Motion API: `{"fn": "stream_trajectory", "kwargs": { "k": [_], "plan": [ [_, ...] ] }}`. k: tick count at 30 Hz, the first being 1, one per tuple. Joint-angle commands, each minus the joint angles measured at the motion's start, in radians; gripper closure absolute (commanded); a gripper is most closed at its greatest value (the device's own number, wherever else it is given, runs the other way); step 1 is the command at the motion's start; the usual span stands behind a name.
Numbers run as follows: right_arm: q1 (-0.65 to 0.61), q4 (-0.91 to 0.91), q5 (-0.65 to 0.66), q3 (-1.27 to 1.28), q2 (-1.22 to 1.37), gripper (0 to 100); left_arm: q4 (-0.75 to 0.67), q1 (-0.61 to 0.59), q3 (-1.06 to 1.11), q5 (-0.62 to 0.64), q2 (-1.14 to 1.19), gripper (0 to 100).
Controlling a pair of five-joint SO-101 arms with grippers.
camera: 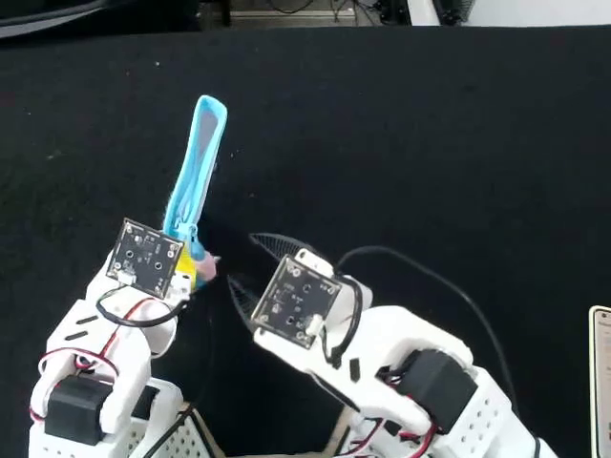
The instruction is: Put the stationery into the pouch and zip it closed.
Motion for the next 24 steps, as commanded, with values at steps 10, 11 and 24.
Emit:
{"fn": "stream_trajectory", "kwargs": {
  "k": [10, 11, 24],
  "plan": [
    [-0.054, -0.249, -0.153, 0.082, 0.004, 82.1, -0.015, 0.119, 0.045, 0.002, 0.014, 97],
    [-0.054, -0.249, -0.153, 0.082, 0.004, 82.1, -0.015, 0.119, 0.045, 0.002, 0.014, 97],
    [-0.052, -0.255, -0.149, 0.097, 0.005, 82.5, -0.014, 0.119, 0.045, 0.002, 0.005, 97]
  ]
}}
